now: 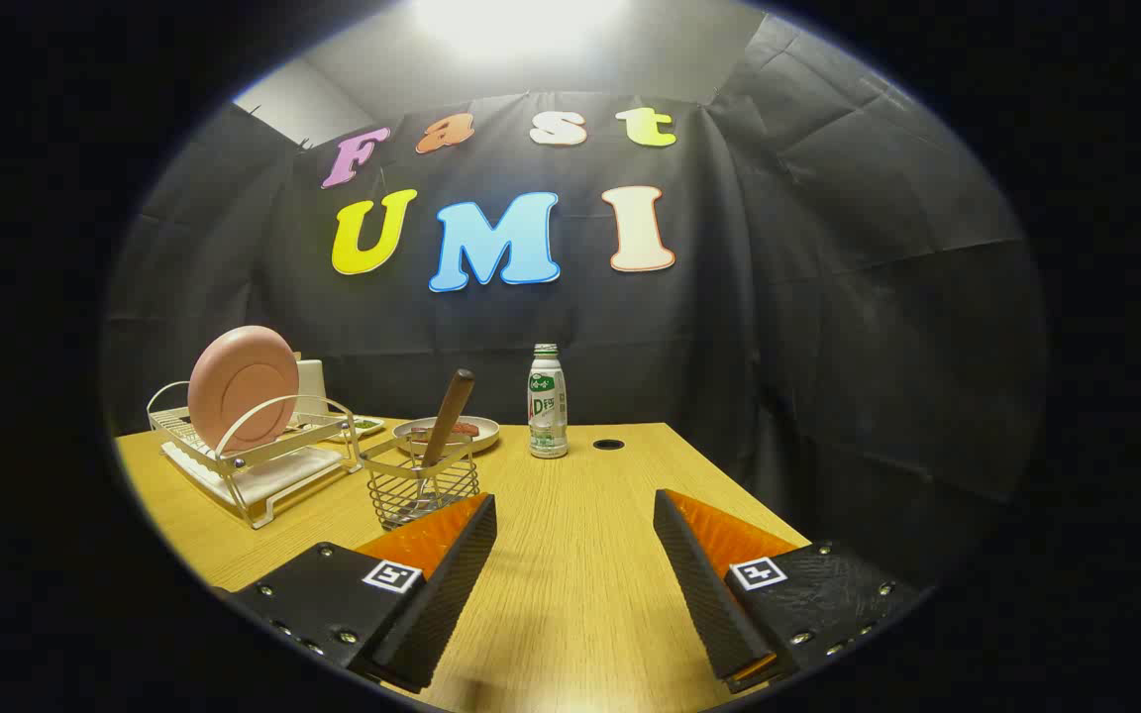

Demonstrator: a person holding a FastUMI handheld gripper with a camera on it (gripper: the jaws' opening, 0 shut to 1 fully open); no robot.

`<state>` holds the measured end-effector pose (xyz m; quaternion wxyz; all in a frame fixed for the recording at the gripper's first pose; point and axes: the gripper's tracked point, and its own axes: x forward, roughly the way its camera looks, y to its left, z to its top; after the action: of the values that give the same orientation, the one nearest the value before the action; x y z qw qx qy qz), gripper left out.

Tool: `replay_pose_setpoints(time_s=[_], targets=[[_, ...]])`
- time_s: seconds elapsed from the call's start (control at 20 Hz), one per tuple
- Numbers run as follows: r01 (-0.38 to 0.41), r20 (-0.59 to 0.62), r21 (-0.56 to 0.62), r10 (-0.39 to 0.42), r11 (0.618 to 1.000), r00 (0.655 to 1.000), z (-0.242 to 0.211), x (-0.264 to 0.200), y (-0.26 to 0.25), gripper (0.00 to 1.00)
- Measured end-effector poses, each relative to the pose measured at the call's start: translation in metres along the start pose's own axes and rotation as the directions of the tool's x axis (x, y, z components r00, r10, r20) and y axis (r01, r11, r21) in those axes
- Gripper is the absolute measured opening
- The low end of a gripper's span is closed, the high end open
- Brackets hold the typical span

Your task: Take the plate from the dish rack, then take the spoon from the basket and place it into the plate.

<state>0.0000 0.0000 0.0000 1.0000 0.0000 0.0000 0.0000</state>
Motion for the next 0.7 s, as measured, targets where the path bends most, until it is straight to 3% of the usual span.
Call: replay_pose_setpoints(time_s=[0.25,0.45,0.7], targets=[[-0.004,0.010,0.000,0.004,1.000,1.000,0.002,0.004,0.000,0.97],[-0.001,0.043,0.009,0.000,1.000,0.999,0.013,0.047,-0.001,0.98],[0.093,0.116,0.006,-0.093,0.996,0.989,0.063,0.074,-0.034,0.97]])
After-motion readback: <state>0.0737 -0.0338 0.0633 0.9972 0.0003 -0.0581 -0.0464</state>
